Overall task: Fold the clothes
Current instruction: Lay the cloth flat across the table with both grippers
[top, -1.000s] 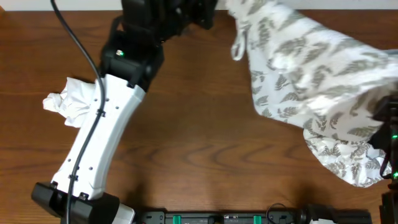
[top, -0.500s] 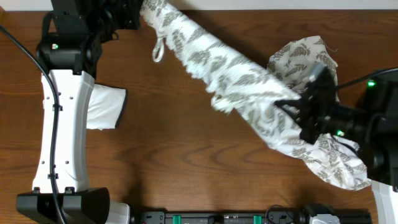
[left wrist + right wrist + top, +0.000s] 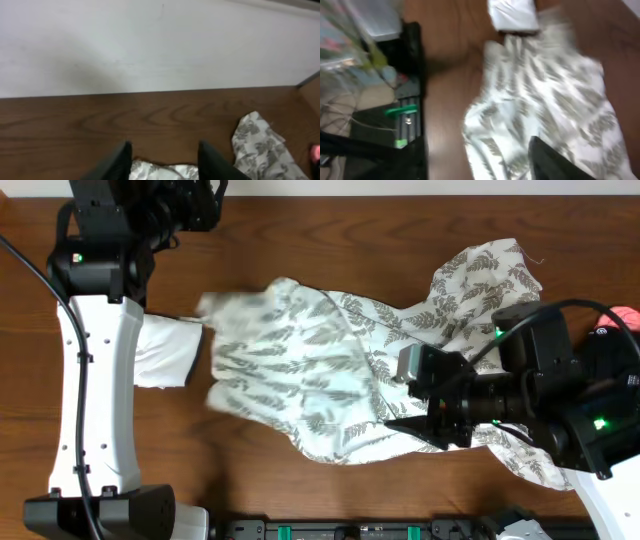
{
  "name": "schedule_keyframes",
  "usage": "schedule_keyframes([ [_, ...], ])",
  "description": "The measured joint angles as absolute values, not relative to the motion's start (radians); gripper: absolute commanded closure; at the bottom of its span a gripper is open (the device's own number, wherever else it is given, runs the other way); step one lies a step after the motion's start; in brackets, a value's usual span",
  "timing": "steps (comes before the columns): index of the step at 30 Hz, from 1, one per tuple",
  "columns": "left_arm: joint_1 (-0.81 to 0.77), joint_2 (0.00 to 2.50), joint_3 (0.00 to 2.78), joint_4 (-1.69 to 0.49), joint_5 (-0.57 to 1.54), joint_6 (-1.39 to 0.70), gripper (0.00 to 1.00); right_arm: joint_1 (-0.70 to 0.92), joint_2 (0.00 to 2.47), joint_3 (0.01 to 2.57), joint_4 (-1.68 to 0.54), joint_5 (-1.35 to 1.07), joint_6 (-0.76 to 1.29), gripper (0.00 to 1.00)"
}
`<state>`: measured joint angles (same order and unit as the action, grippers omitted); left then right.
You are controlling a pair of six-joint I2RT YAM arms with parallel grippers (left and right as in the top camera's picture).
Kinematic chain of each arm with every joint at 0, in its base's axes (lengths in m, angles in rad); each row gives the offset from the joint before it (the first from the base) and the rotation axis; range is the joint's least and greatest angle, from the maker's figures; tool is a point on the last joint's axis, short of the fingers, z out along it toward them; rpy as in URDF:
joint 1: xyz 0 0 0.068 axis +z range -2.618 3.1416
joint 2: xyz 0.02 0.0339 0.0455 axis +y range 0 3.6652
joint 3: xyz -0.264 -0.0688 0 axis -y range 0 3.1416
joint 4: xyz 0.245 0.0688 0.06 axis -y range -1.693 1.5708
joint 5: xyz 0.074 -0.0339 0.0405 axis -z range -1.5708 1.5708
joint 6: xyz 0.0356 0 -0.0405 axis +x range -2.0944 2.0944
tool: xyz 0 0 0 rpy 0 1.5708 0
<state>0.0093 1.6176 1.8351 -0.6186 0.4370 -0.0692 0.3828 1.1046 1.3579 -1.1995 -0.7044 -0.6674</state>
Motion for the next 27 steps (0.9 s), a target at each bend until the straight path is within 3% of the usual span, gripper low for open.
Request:
schedule_keyframes([
  [8,0.005,1.584,1.837,-0.815,0.389,-0.05,0.45,0.348,1.136,1.36,-0.905,-0.268,-0.313,0.01],
  [14,-0.038,1.584,1.835,-0.997,0.378,-0.048,0.45,0.28,1.29,1.36,-0.833,-0.033,-0.076,0.01],
  [17,-0.076,1.582,1.797,-1.031,0.378,-0.049,0.56,0.232,1.406,1.36,-0.816,0.037,0.011,0.05],
  [19,-0.102,1.58,1.742,-1.021,0.378,-0.049,0.65,0.193,1.477,1.36,-0.797,0.061,0.057,0.18],
  [22,-0.13,1.581,1.624,-0.976,0.379,-0.049,0.8,0.126,1.575,1.36,-0.77,0.087,0.117,0.53],
  [23,-0.135,1.583,1.581,-0.951,0.379,-0.049,0.81,0.105,1.602,1.36,-0.759,0.093,0.13,0.79],
  [24,-0.138,1.585,1.545,-0.931,0.378,-0.049,0.86,0.083,1.631,1.36,-0.748,0.099,0.145,0.94],
  [27,-0.139,1.6,1.421,-0.828,0.378,-0.052,0.88,0.033,1.684,1.36,-0.718,0.106,0.177,0.99],
])
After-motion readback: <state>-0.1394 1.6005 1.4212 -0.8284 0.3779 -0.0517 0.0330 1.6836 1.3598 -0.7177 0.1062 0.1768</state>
